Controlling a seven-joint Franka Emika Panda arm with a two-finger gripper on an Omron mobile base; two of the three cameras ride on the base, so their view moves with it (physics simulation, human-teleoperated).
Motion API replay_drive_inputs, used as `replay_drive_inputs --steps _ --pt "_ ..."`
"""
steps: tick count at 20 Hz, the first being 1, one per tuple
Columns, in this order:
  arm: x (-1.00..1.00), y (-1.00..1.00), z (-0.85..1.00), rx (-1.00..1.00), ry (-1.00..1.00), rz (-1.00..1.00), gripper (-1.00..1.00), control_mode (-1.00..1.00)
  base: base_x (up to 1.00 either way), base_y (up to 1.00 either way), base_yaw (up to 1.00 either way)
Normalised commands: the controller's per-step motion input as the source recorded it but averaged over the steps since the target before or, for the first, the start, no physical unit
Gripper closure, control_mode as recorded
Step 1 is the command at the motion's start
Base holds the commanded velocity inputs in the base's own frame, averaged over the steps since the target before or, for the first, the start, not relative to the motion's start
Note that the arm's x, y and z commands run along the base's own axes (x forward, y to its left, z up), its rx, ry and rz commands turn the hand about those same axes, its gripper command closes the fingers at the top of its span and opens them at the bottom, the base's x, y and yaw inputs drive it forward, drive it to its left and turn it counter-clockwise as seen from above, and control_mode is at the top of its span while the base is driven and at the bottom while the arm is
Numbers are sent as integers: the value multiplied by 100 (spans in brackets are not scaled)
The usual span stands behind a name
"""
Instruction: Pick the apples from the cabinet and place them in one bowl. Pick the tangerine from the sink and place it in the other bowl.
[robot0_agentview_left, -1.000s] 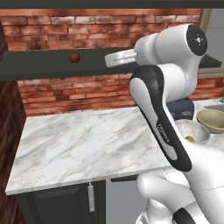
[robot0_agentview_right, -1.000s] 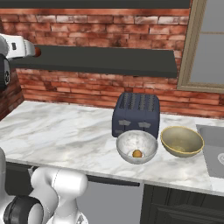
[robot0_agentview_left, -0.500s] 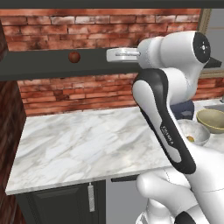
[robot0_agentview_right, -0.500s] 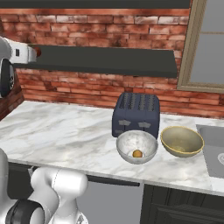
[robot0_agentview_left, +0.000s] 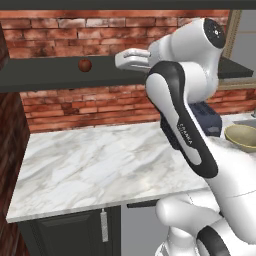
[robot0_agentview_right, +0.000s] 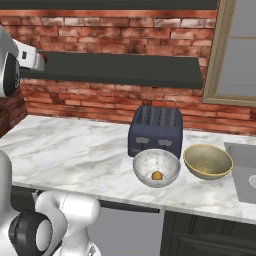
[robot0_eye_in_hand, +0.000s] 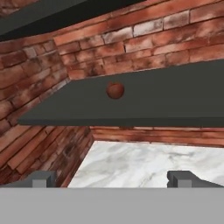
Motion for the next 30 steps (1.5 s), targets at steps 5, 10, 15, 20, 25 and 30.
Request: replay_drive_inputs --steps 5,10,15,20,25,30 --pt "3 9 -2 0 2 0 -100 -100 0 0 0" --pt "13 8 -19 0 0 0 -100 -100 0 0 0" --pt "41 2 -14 0 -2 0 -100 -100 0 0 0" --pt "48 3 -17 0 -7 0 -100 -100 0 0 0" --pt "34 26 -15 0 -13 0 -100 -100 0 0 0" --pt "35 30 3 0 -1 0 -100 -100 0 0 0"
